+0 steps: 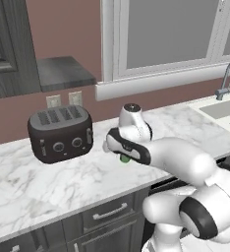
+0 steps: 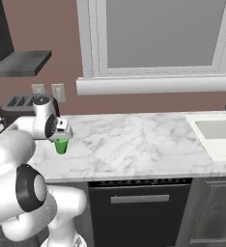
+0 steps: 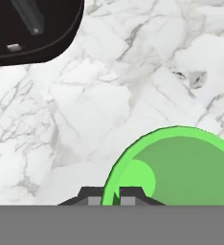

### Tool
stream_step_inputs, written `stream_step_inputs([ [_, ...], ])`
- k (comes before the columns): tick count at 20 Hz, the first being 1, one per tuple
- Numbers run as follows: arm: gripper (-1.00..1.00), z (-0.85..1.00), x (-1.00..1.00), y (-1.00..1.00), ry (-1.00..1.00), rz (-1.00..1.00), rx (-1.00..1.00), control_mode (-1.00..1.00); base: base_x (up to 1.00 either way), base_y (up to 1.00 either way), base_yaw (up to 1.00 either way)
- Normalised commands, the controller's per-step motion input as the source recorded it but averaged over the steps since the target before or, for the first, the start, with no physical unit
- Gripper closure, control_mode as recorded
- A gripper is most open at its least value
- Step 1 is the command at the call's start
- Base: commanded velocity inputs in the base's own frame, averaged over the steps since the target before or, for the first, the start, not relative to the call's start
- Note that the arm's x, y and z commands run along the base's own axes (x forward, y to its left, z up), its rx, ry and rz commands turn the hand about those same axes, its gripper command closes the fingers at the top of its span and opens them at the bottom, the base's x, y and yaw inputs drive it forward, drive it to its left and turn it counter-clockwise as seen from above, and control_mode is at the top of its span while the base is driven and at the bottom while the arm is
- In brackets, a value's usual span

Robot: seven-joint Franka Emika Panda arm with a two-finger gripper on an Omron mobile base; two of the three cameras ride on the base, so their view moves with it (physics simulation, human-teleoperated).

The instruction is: Place the pitcher and cup on the dining counter for serving.

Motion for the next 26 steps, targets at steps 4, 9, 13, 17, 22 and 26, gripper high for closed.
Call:
stream_step_inputs([
  [4, 1.0, 0.71, -0.6, -0.16, -0.04, 0.0, 0.0, -1.0, 0.0, 0.0, 0.0],
  [9, 1.0, 0.58, -0.4, -0.15, -0.05, 0.03, 0.03, -1.0, 0.0, 0.0, 0.0],
  [13, 1.0, 0.43, -0.16, -0.02, 0.0, 0.08, 0.01, -1.0, 0.0, 0.0, 0.0],
  [17, 1.0, 0.41, -0.25, -0.02, -0.04, 0.08, 0.0, -1.0, 0.0, 0.0, 0.0],
  [22, 1.0, 0.2, -0.29, -0.04, -0.03, 0.05, 0.0, 1.0, -0.35, -0.05, 0.11],
  [26, 1.0, 0.0, 0.0, 0.0, 0.0, 0.0, 0.0, 1.0, -1.0, -0.05, 0.59],
])
